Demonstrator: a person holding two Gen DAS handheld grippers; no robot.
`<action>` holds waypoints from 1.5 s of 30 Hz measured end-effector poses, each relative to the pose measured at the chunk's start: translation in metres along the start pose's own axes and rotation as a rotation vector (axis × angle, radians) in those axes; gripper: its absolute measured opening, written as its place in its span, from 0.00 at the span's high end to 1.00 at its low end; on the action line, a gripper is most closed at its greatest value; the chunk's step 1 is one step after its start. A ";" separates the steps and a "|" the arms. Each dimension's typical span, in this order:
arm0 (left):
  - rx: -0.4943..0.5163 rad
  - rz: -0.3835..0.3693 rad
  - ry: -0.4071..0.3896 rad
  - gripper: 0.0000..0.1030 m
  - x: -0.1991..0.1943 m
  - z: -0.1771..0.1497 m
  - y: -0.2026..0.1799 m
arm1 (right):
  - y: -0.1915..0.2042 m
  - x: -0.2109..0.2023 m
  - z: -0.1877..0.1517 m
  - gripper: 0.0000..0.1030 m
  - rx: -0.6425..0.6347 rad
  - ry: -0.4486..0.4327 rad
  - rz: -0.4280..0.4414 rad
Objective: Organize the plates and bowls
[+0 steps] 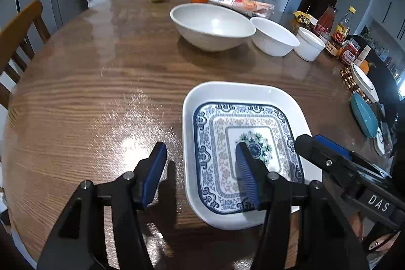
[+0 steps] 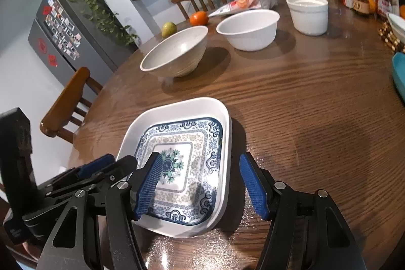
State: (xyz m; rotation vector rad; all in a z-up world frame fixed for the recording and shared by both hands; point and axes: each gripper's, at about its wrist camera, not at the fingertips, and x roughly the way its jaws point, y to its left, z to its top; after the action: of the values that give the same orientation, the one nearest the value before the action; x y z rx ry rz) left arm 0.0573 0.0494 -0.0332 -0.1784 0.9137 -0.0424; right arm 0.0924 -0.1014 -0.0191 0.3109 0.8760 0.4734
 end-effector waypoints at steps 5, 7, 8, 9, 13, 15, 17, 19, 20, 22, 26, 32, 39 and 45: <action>-0.011 -0.025 0.031 0.48 0.007 -0.004 -0.001 | -0.002 0.004 0.000 0.37 -0.004 0.010 0.000; -0.011 -0.050 0.049 0.52 0.009 -0.006 -0.003 | -0.003 0.007 0.000 0.37 -0.006 0.023 0.013; -0.007 -0.061 0.053 0.53 0.010 -0.007 -0.004 | -0.003 0.009 0.000 0.37 -0.008 0.029 0.025; 0.000 -0.048 0.051 0.54 0.009 -0.007 -0.007 | -0.003 0.011 -0.001 0.37 -0.009 0.033 0.041; 0.009 -0.037 0.062 0.54 0.010 -0.007 -0.012 | -0.003 0.016 -0.001 0.40 -0.013 0.042 0.044; 0.006 -0.034 0.069 0.56 0.011 -0.006 -0.013 | -0.002 0.016 0.000 0.41 -0.021 0.031 0.023; 0.003 -0.029 0.071 0.56 0.012 -0.005 -0.014 | -0.004 0.017 0.003 0.41 -0.021 0.034 0.026; -0.001 -0.032 0.076 0.56 0.012 -0.005 -0.016 | -0.006 0.018 0.007 0.41 -0.023 0.036 0.018; -0.004 -0.041 0.081 0.55 0.013 -0.004 -0.017 | -0.007 0.019 0.008 0.41 -0.024 0.035 0.010; -0.004 -0.059 0.088 0.55 0.014 -0.003 -0.019 | -0.009 0.020 0.011 0.41 -0.022 0.028 -0.011; -0.010 -0.055 0.086 0.55 0.017 -0.001 -0.023 | -0.013 0.021 0.015 0.41 -0.019 0.027 -0.019; -0.014 -0.052 0.078 0.54 0.018 0.000 -0.025 | -0.012 0.024 0.017 0.41 -0.034 0.022 -0.029; -0.026 -0.075 0.066 0.51 0.016 0.002 -0.019 | -0.012 0.019 0.014 0.41 -0.039 -0.001 -0.052; -0.090 -0.078 -0.119 0.43 -0.021 0.014 -0.012 | -0.041 -0.017 0.017 0.25 -0.003 -0.104 -0.075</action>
State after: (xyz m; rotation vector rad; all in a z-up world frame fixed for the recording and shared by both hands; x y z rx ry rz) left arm 0.0563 0.0417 -0.0063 -0.2969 0.7905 -0.0622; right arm 0.1070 -0.1463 -0.0160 0.2961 0.7829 0.3863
